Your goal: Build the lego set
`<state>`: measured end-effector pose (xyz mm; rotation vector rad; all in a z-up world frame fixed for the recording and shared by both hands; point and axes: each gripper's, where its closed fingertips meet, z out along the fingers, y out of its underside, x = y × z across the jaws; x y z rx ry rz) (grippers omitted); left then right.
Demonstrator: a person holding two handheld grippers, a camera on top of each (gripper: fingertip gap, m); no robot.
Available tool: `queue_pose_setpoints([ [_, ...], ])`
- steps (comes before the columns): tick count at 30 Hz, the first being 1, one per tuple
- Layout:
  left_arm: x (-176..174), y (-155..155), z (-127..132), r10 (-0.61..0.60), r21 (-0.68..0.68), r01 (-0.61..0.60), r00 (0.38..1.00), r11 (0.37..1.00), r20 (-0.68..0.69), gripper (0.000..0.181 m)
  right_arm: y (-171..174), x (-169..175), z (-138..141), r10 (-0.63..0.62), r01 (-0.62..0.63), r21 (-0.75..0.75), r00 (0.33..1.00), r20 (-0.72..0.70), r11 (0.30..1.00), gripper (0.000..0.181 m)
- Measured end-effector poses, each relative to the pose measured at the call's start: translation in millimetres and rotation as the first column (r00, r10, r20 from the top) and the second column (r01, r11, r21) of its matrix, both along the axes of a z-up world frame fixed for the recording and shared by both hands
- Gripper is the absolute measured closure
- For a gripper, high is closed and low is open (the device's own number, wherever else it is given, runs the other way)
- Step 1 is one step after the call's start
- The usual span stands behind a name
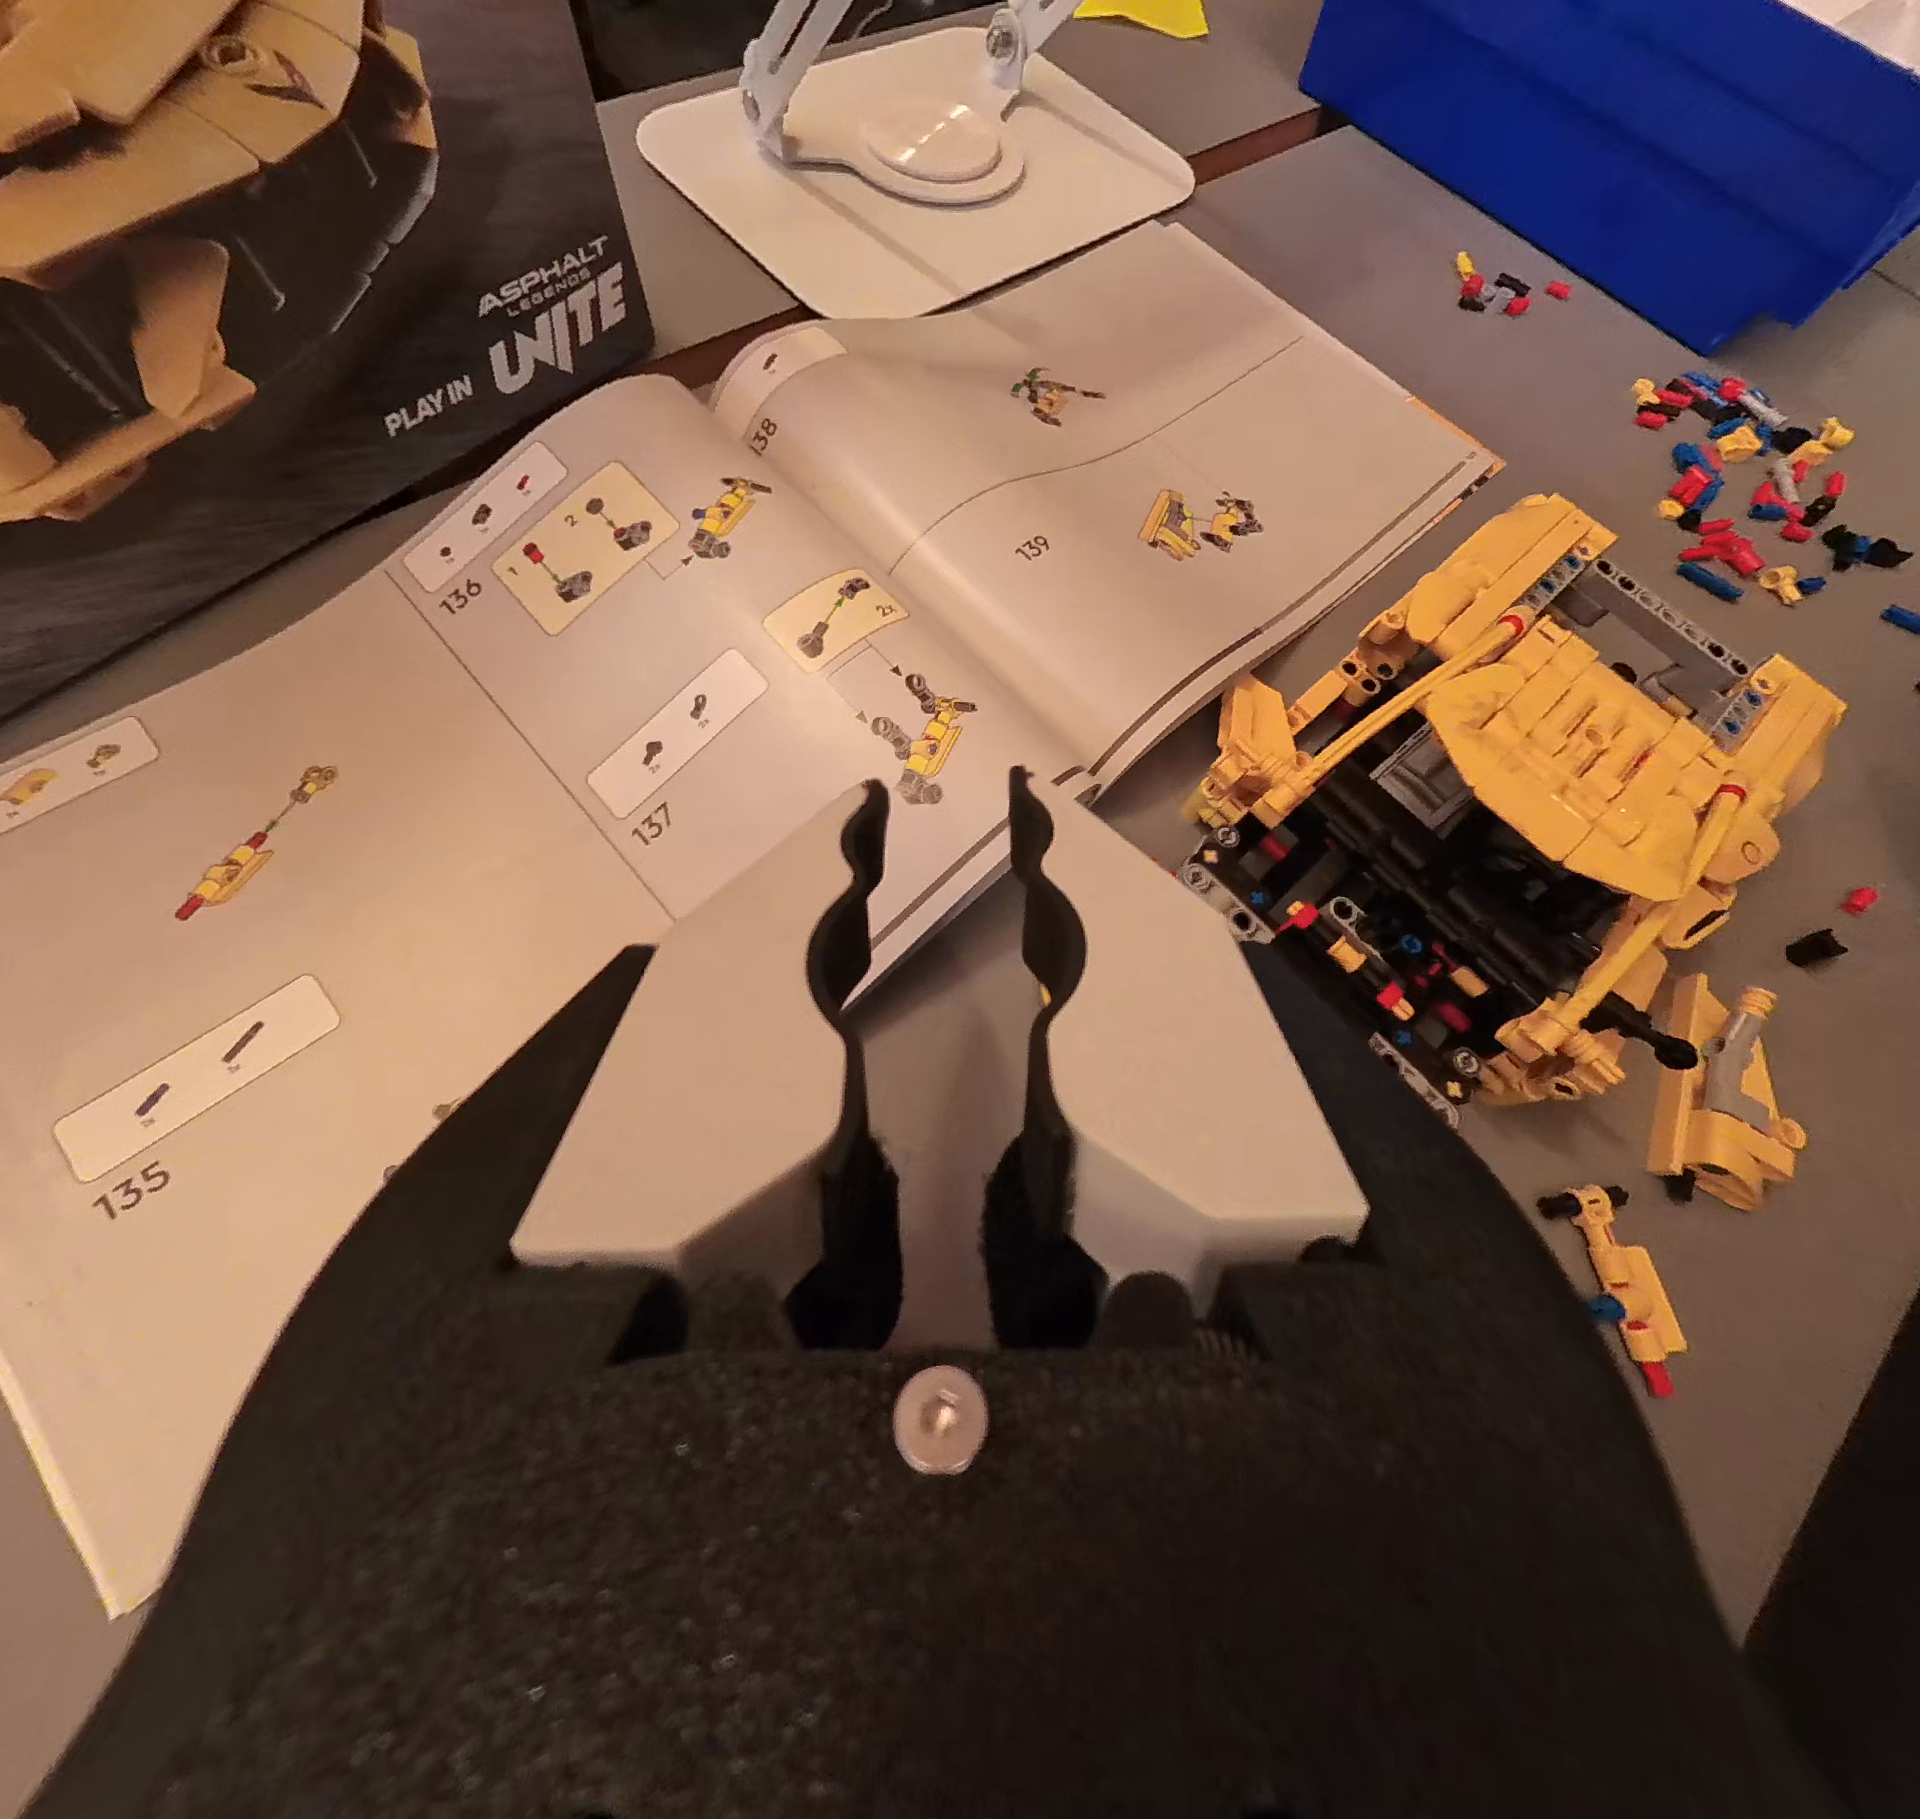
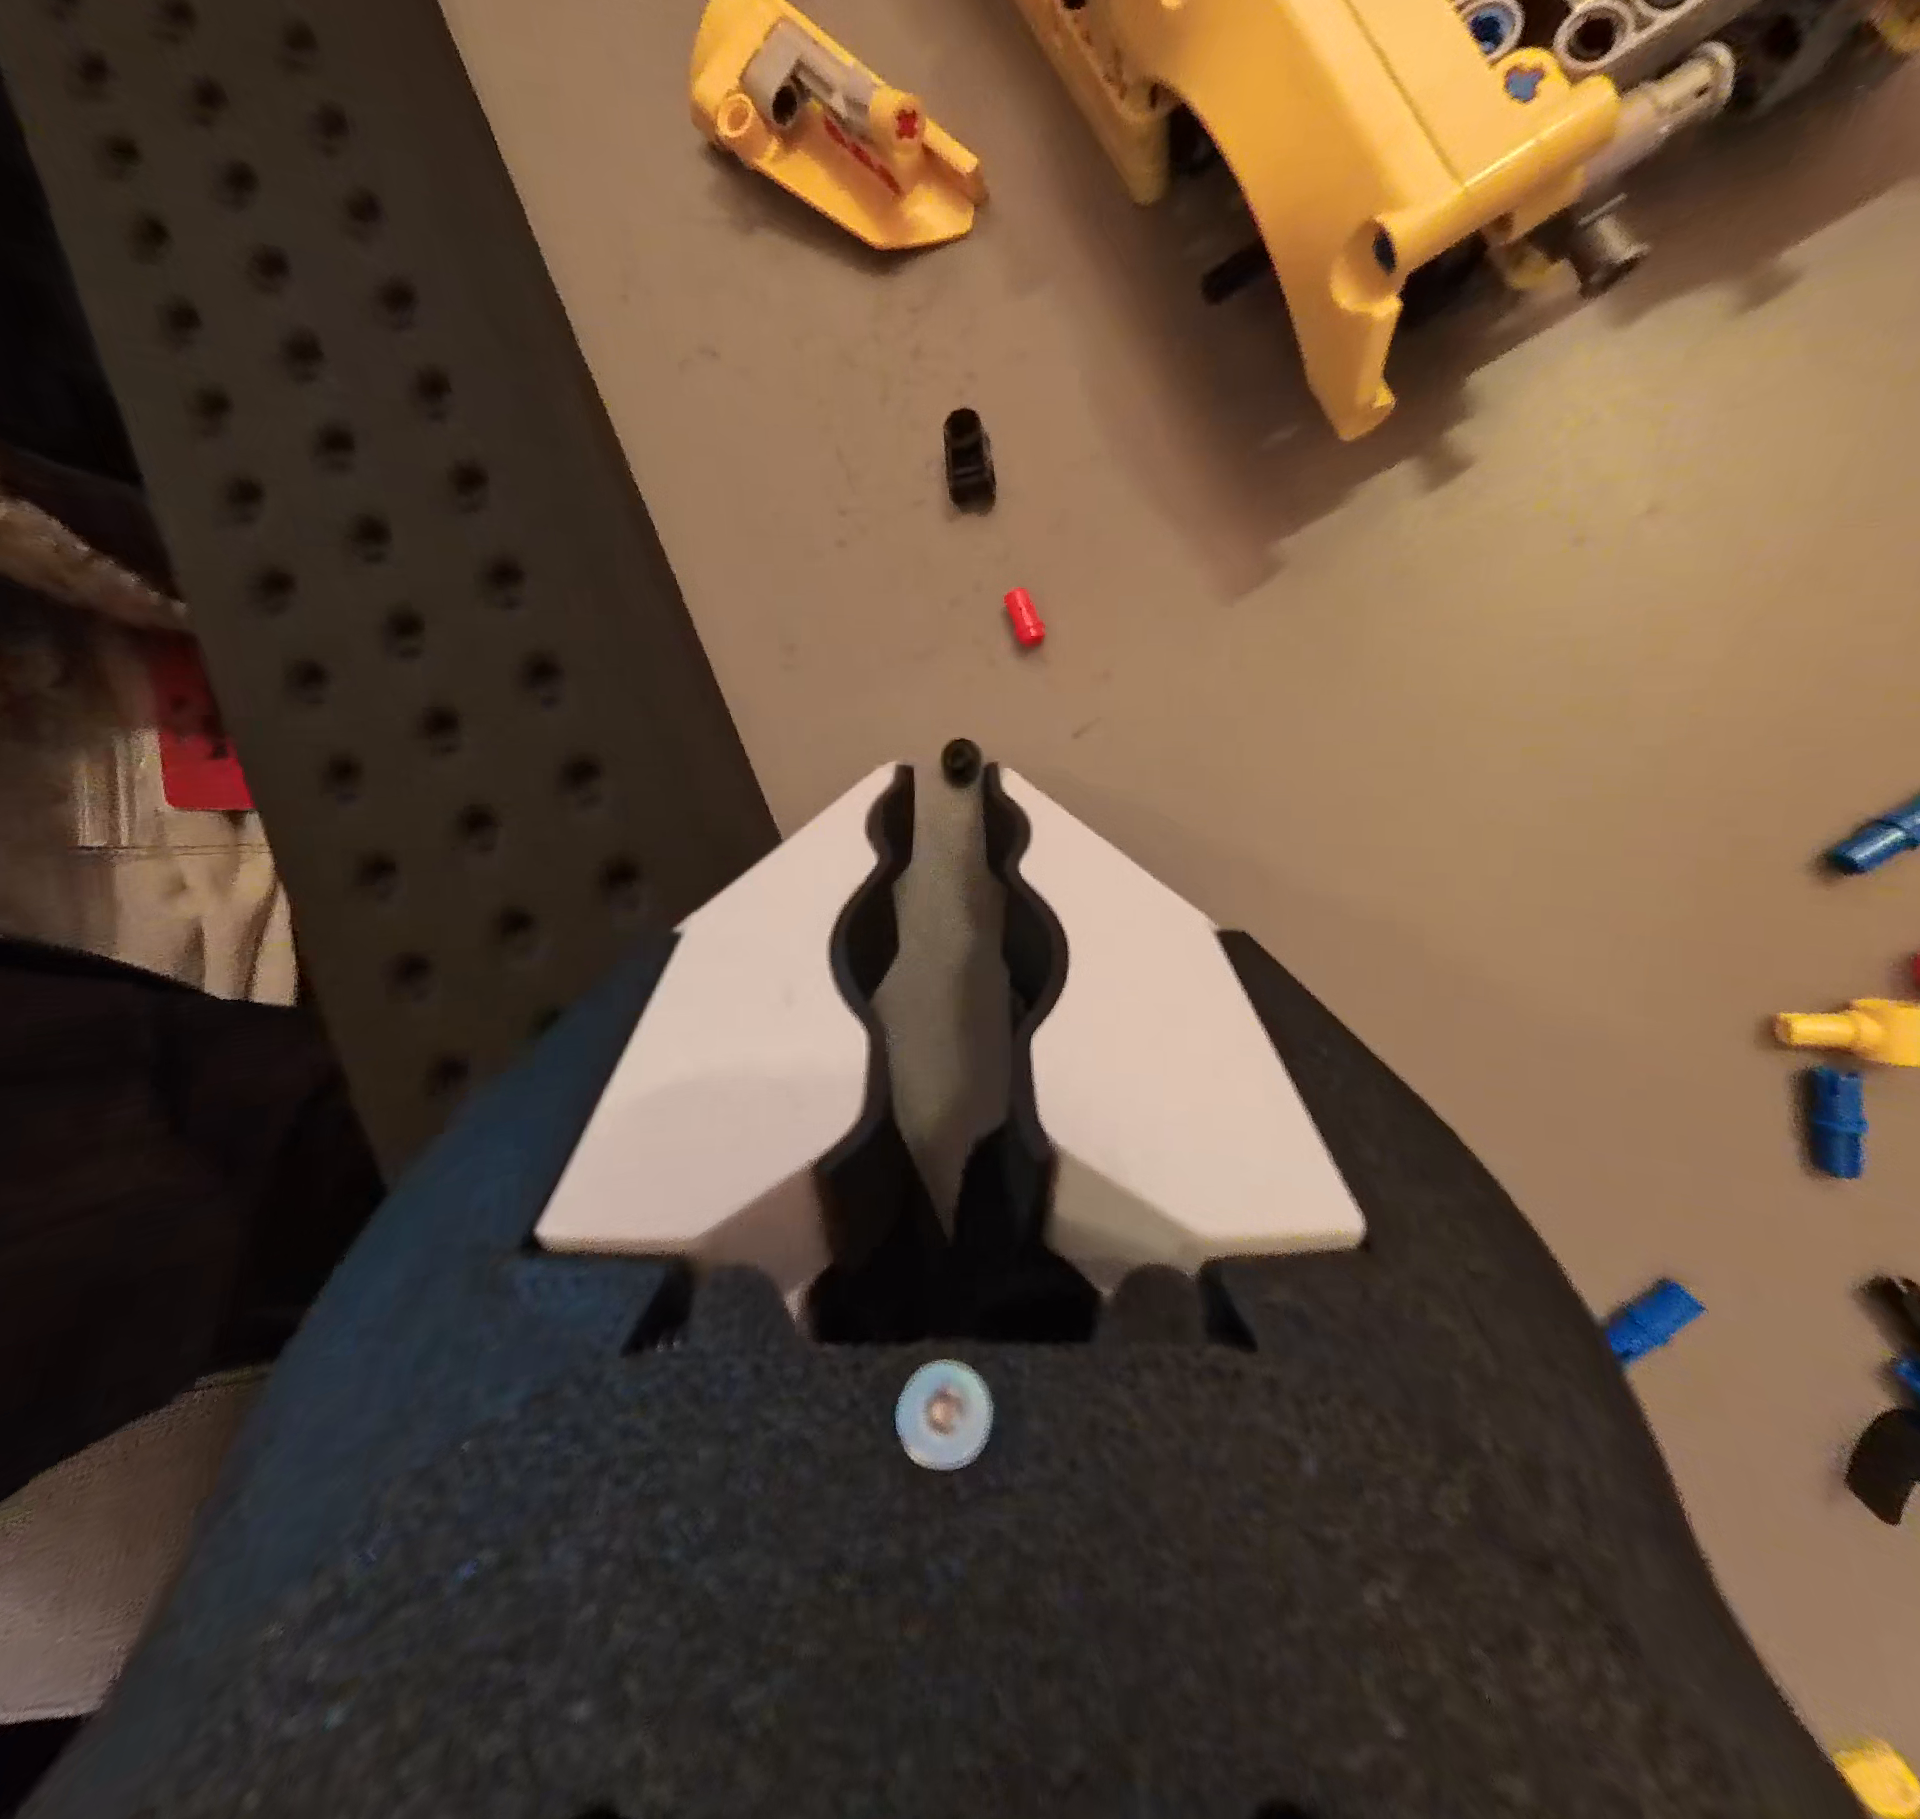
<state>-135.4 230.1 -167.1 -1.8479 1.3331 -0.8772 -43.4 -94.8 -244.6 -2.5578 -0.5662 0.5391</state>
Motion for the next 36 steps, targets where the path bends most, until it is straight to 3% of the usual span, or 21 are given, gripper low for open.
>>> queue_pose_setpoints([
  [4, 2, -2, 0, -0.008, 0.007, 0.008, 1.000, 1.000, 0.002, 0.158, 1, 5, 3, -0.011, 0.010, 0.025, 0.999, 0.040, 1.000, 0.168],
  [11, 2, -1, -1, -0.011, 0.013, 0.011, 1.000, 1.000, 0.008, 0.158, 14, -11, 28, -0.071, 0.048, 0.211, 0.993, 0.099, 0.976, 0.163],
  [18, 3, -3, -2, -0.020, 0.010, 0.020, 1.000, 1.000, 0.014, 0.158, 41, -20, 13, -0.210, 0.155, 0.316, 0.967, 0.146, 0.936, 0.157],
  [24, 8, -12, 0, -0.060, 0.019, 0.059, 0.998, 0.998, 0.030, 0.158, 53, -22, 3, -0.157, 0.095, 0.305, 0.969, 0.188, 0.948, 0.162],
  [26, 8, -16, 5, -0.095, 0.059, 0.092, 0.995, 0.994, 0.039, 0.158, 53, -24, 1, -0.123, 0.061, 0.296, 0.973, 0.196, 0.953, 0.174],
  [28, 7, -17, 12, -0.129, 0.121, 0.122, 0.990, 0.985, 0.051, 0.158, 55, -23, 3, -0.112, 0.042, 0.304, 0.970, 0.217, 0.952, 0.174],
  [31, 2, -11, 22, -0.142, 0.214, 0.126, 0.988, 0.969, 0.062, 0.158, 66, -29, 31, -0.101, 0.037, 0.351, 0.981, 0.166, 0.936, 0.174],
  [33, -2, -6, 23, -0.130, 0.215, 0.114, 0.989, 0.970, 0.064, 0.158, 83, -31, 66, -0.092, 0.028, 0.407, 0.986, 0.139, 0.913, 0.175],
  [36, -4, -4, 24, -0.136, 0.193, 0.121, 0.988, 0.974, 0.068, 0.158, 124, -29, 124, -0.064, -0.063, 0.507, 0.971, 0.229, 0.859, 0.174],
])
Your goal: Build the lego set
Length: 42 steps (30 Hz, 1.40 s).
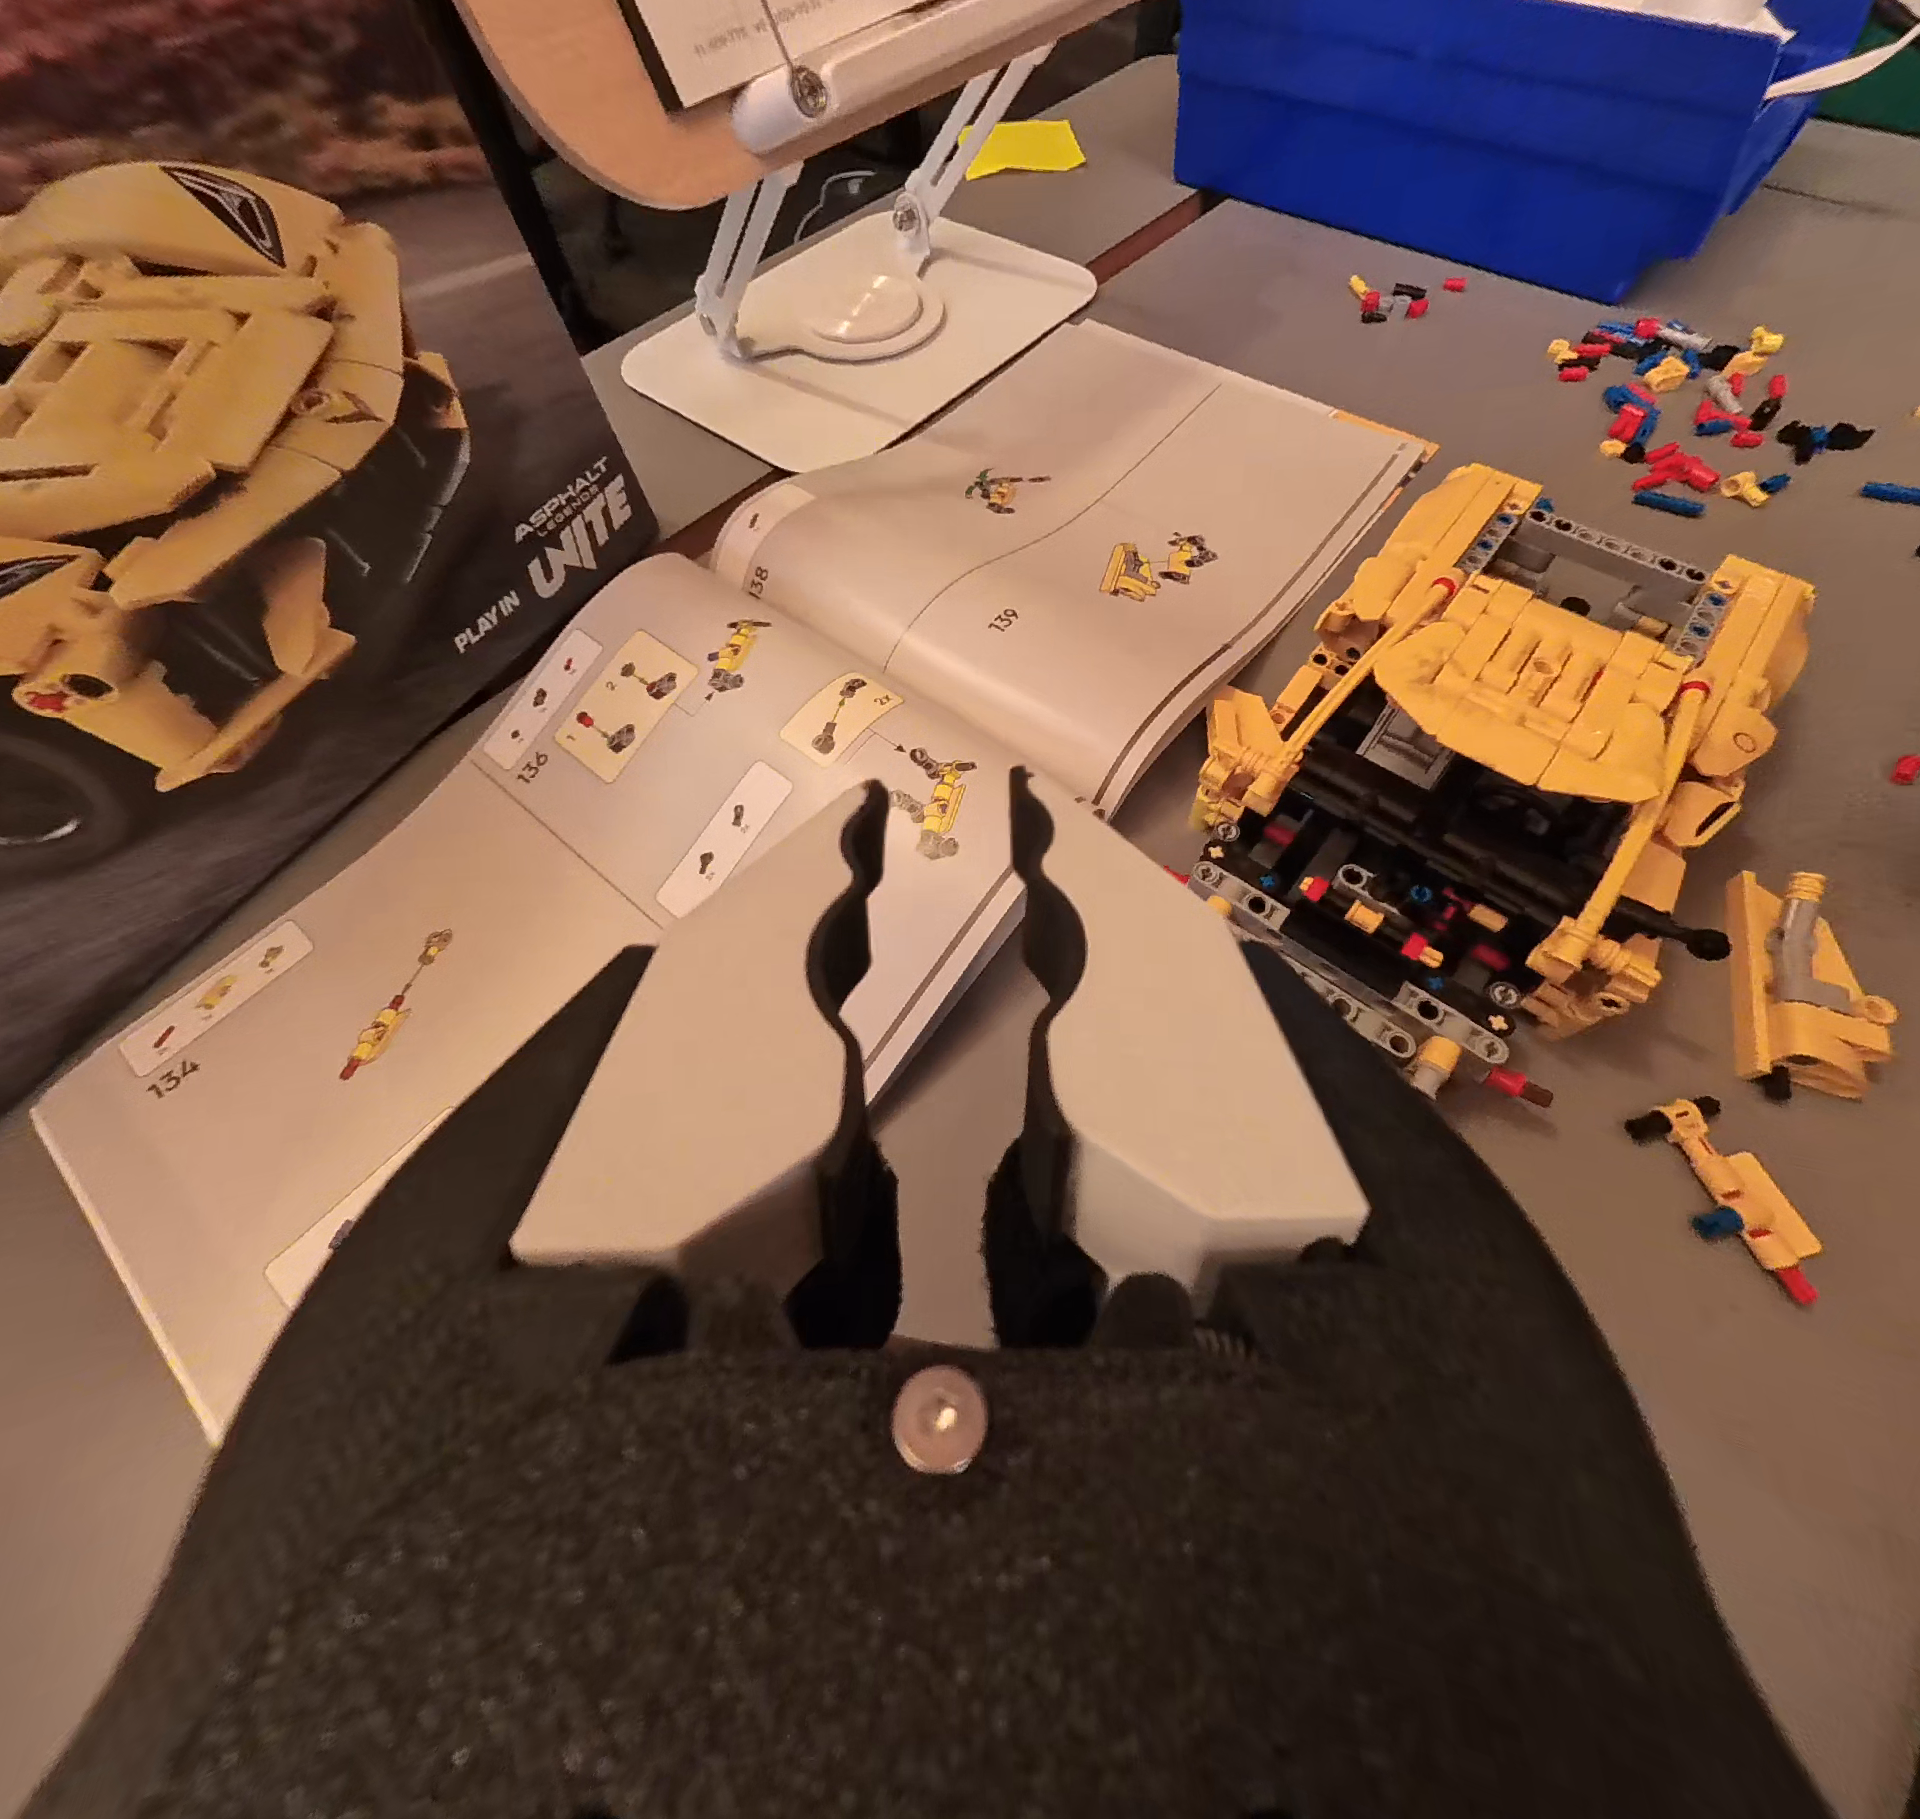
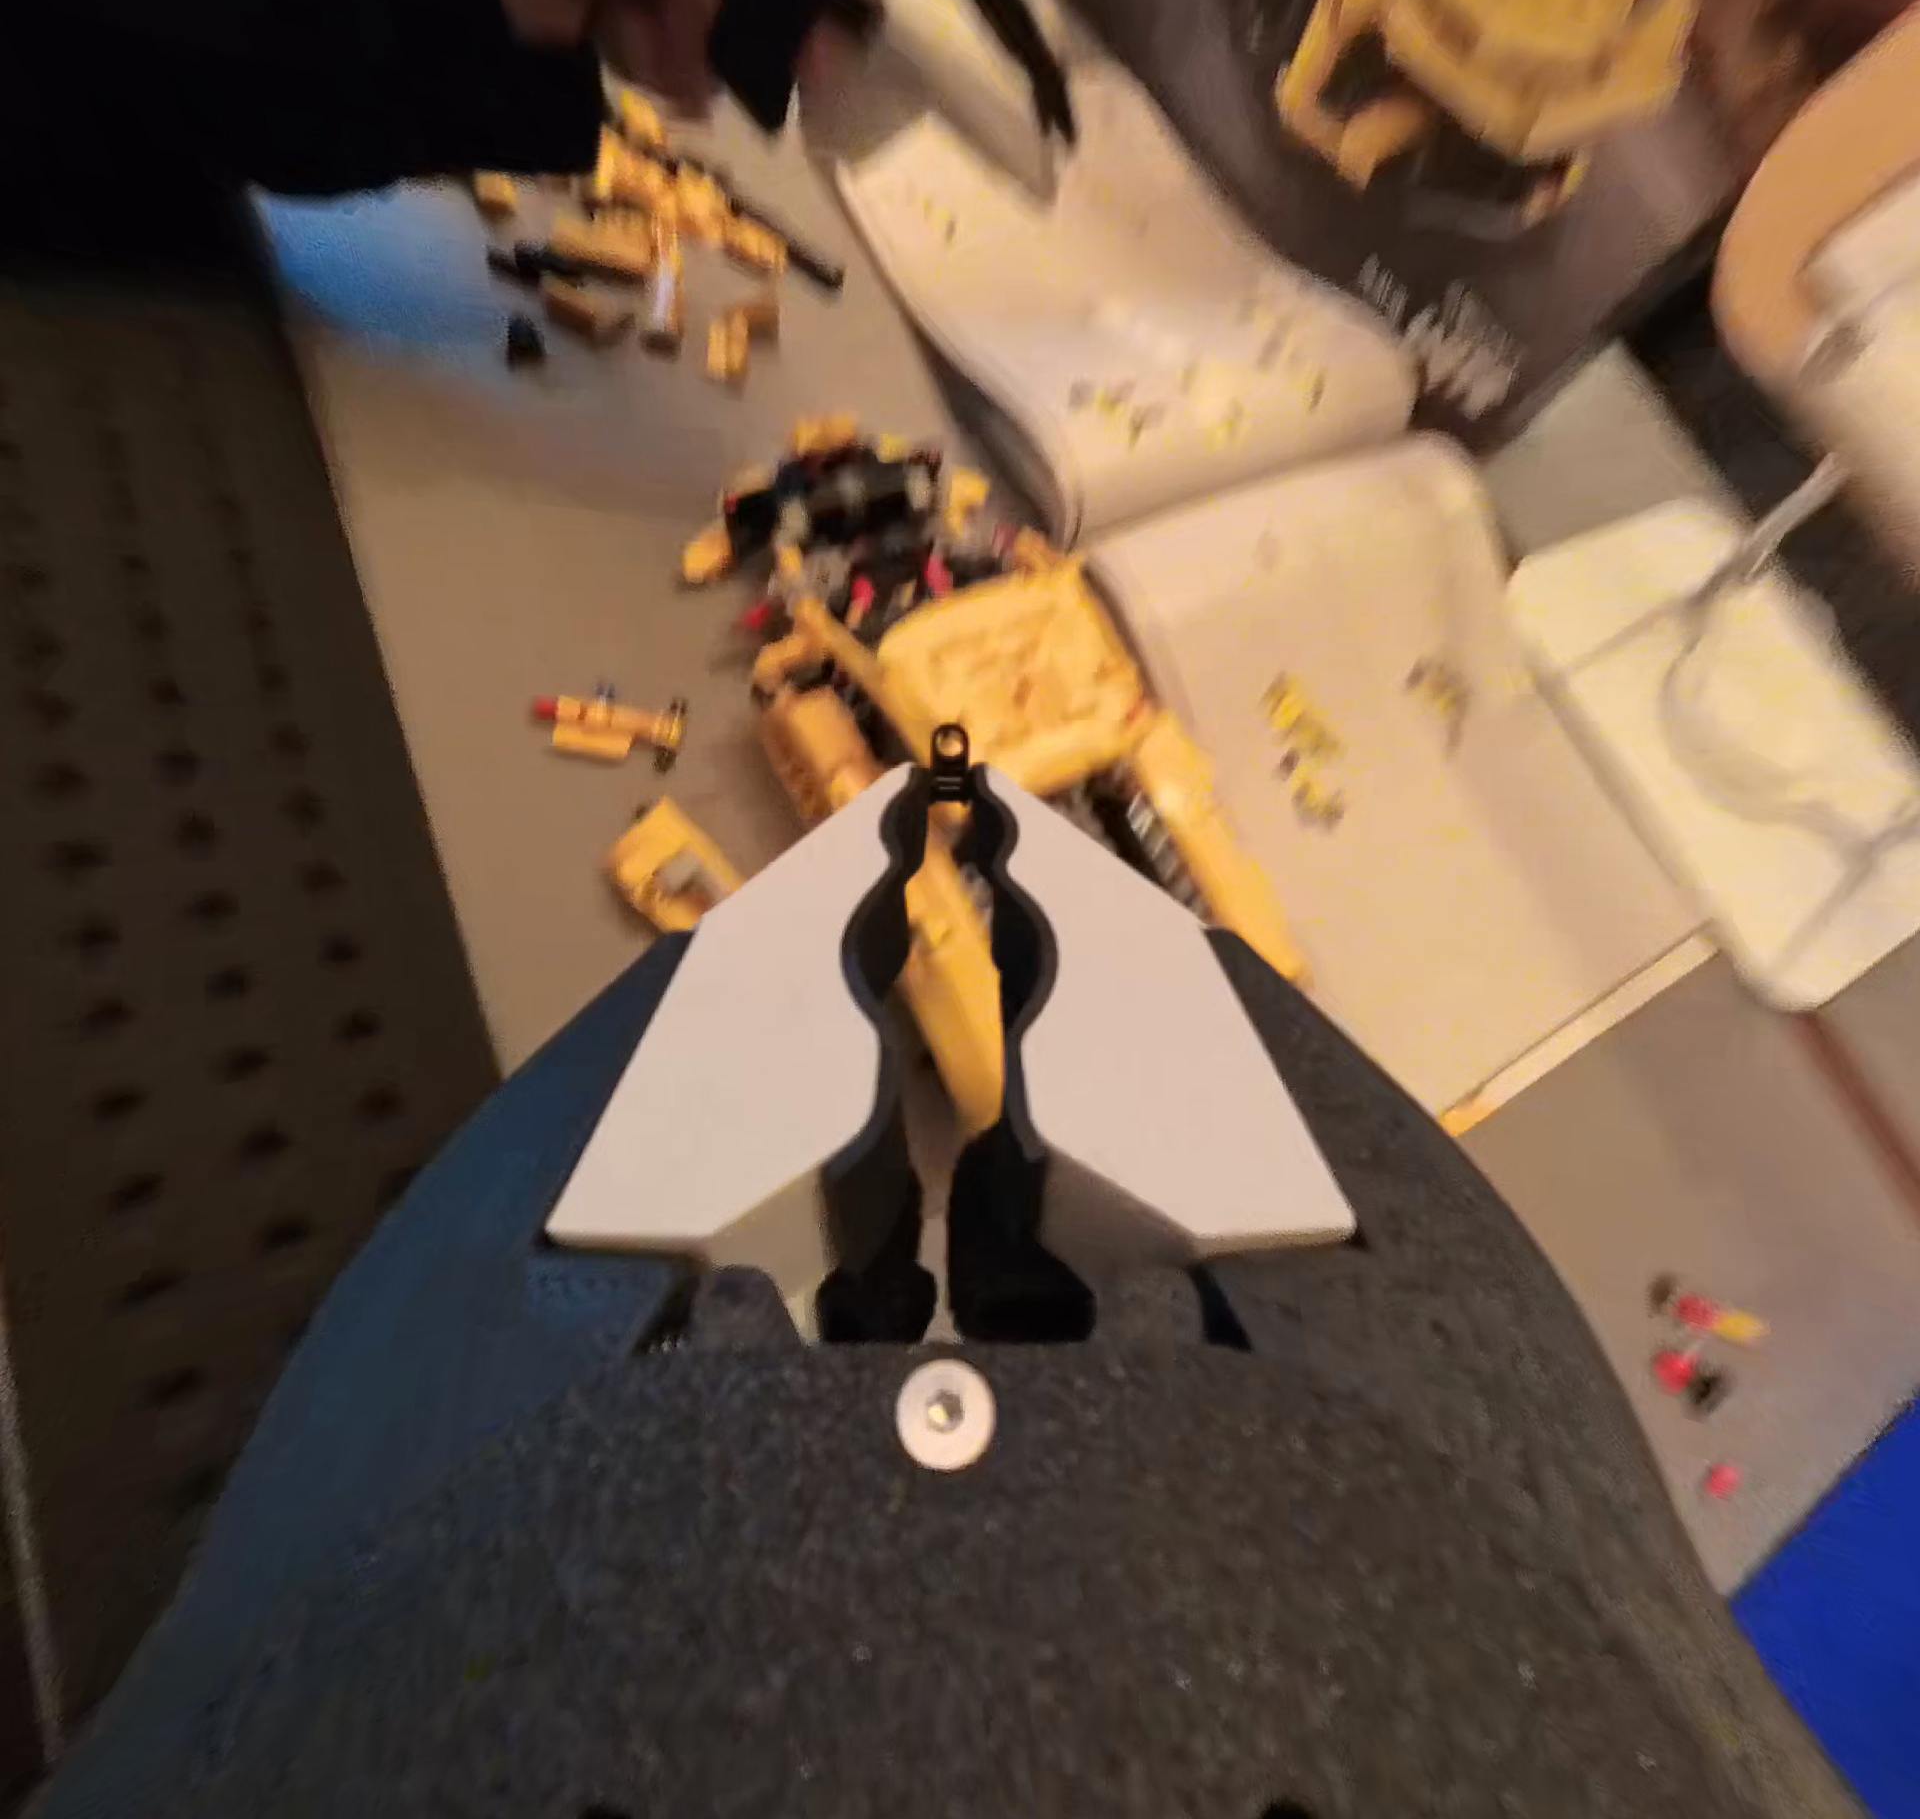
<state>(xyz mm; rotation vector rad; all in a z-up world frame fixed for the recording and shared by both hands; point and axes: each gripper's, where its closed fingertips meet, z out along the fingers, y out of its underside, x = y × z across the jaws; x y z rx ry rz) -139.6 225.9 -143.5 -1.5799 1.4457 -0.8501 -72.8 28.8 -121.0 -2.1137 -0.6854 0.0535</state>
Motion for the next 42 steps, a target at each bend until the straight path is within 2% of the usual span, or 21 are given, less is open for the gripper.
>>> queue_pose_setpoints([
  [1, 0, 0, 1, -0.005, -0.007, 0.005, 1.000, 1.000, 0.006, 0.158, 13, -7, 17, 0.041, -0.041, 0.031, 0.999, -0.010, 0.999, 0.175],
  [3, 0, -2, 4, -0.011, -0.012, 0.011, 1.000, 1.000, 0.021, 0.158, 36, -29, 37, 0.144, -0.138, 0.047, 0.978, -0.152, 0.989, 0.175],
  [7, 1, -9, 7, -0.057, 0.055, 0.056, 0.998, 0.997, 0.029, 0.158, 80, -43, 30, 0.162, -0.154, 0.054, 0.882, -0.442, 0.987, 0.175],
  [9, 3, -18, 6, -0.092, 0.029, 0.092, 0.995, 0.995, 0.028, 0.158, 85, -51, 34, 0.202, -0.170, 0.110, 0.778, -0.595, 0.979, 0.175],
  [11, 6, -31, 7, -0.145, -0.034, 0.146, 0.988, 0.989, 0.048, 0.158, 81, -56, 38, 0.205, -0.195, 0.100, 0.649, -0.733, 0.976, 0.175],
  [12, 7, -37, 8, -0.170, -0.053, 0.173, 0.984, 0.984, 0.055, 0.158, 82, -54, 40, 0.192, -0.184, 0.098, 0.616, -0.764, 0.978, 0.175],
  [15, 9, -55, 14, -0.243, 0.016, 0.242, 0.968, 0.970, 0.064, 0.158, 88, -44, 34, 0.134, -0.121, 0.074, 0.625, -0.769, 0.990, 0.175],
  [19, 13, -77, 24, -0.265, 0.099, 0.258, 0.963, 0.961, 0.055, 0.158, 83, -48, 45, 0.152, -0.149, 0.084, 0.535, -0.831, 0.985, 0.175],
  [22, 19, -98, 39, -0.277, 0.181, 0.257, 0.956, 0.949, 0.095, 0.156, 84, -46, 43, 0.137, -0.129, 0.077, 0.563, -0.815, 0.989, 0.175],
  [25, 24, -108, 49, -0.248, 0.300, 0.202, 0.961, 0.932, 0.123, 0.154, 87, -42, 37, 0.086, -0.093, 0.040, 0.574, -0.814, 0.995, 0.175],
  [27, 28, -109, 50, -0.214, 0.372, 0.156, 0.969, 0.915, 0.120, 0.153, 89, -41, 34, 0.062, -0.078, 0.020, 0.575, -0.816, 0.997, 0.175],
  [31, 34, -113, 47, -0.177, 0.487, 0.100, 0.978, 0.867, 0.114, 0.154, 89, -46, 27, 0.049, -0.081, -0.002, 0.619, -0.784, 0.997, 0.175],
  [36, 35, -111, 43, -0.160, 0.486, 0.093, 0.982, 0.869, 0.098, 0.165, 90, -45, 23, 0.038, -0.060, -0.002, 0.661, -0.750, 0.998, 0.175],
  [39, 34, -110, 43, -0.167, 0.459, 0.099, 0.980, 0.883, 0.112, 0.165, 90, -41, 26, 0.043, -0.050, 0.014, 0.636, -0.770, 0.999, 0.175],
  [42, 34, -111, 49, -0.170, 0.329, 0.105, 0.970, 0.938, 0.175, 0.165, 89, -40, 32, 0.067, -0.055, 0.042, 0.592, -0.803, 0.998, 0.175],
])
